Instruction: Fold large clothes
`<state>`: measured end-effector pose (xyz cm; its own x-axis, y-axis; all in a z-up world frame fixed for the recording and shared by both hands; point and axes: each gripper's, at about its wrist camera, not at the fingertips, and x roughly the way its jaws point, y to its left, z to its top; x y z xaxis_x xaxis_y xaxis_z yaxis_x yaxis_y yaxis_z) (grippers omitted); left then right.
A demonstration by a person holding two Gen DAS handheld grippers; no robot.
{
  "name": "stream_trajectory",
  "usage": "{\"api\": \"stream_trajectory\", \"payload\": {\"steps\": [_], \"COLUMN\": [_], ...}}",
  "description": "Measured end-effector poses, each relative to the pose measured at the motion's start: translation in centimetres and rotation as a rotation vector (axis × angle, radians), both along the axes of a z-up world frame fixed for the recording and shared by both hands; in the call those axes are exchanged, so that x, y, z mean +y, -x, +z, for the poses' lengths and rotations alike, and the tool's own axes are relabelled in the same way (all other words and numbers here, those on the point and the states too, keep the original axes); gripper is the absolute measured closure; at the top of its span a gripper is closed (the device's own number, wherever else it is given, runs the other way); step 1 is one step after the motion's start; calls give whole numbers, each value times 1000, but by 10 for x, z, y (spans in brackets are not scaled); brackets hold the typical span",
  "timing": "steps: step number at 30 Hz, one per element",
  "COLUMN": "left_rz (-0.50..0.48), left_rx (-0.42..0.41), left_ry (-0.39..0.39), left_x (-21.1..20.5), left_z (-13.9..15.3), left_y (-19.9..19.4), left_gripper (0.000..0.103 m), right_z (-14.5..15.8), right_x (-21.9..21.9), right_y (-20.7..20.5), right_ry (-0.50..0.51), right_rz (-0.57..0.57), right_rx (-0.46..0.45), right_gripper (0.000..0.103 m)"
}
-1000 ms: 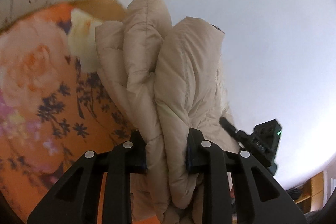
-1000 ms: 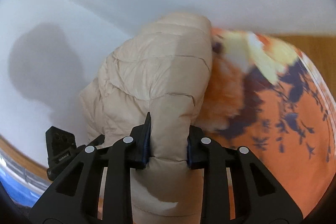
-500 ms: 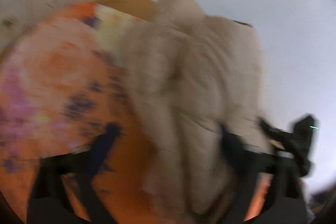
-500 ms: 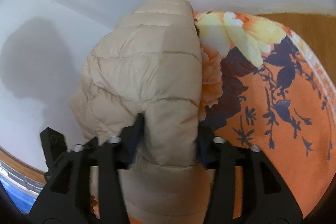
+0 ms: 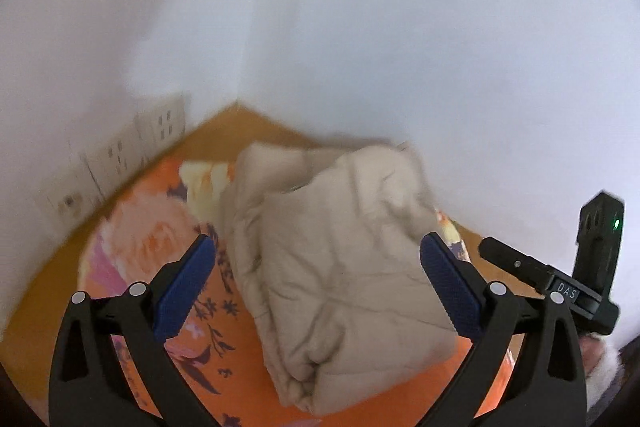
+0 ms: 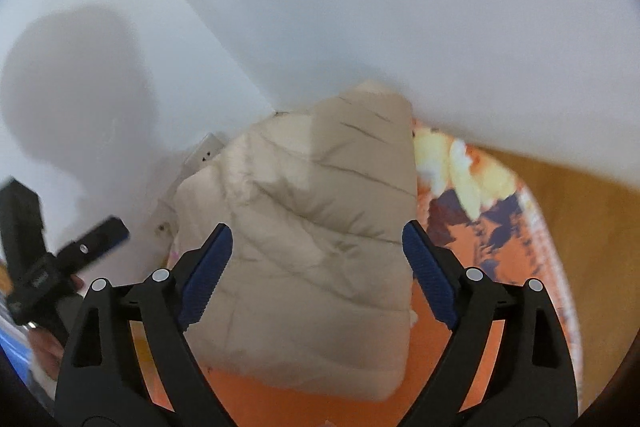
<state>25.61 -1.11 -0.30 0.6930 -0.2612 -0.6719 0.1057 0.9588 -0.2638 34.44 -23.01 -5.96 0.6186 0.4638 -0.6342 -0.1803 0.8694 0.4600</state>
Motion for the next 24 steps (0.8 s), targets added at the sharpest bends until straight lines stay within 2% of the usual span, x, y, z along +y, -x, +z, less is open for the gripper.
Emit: {"api": "stream_trajectory", "payload": {"steps": [3,7,9,13,15,19,24], "left_rz": [-16,9,32,65,77,49,20], "left_rx": [-29,-69,-85,-97,-84,-44,-17], "left_ry": [-7,-39,-65,-119,-131,-120,-127], "left_x": [-5,-8,-8,-9,-7,-9,-14], "left_z": [19,37,39,37,24,5,-12], "left_y": [20,55,71,102,115,130,136], "left_gripper": [6,6,6,6,6,6,6], "right_z": [23,51,52,39,30,16,8], "right_x": [5,3,1,3,10,18,14], "right_y": [25,70,91,129,146,157,161], "right_ry": [45,102,108,118,139,196,173], "right_rz": [5,-15,-39,-83,-89,-79,-102], "right_rx": [-52,-114,-129,-140,-162,-156,-138], "right_gripper": [4,4,4,4,4,4,4]}}
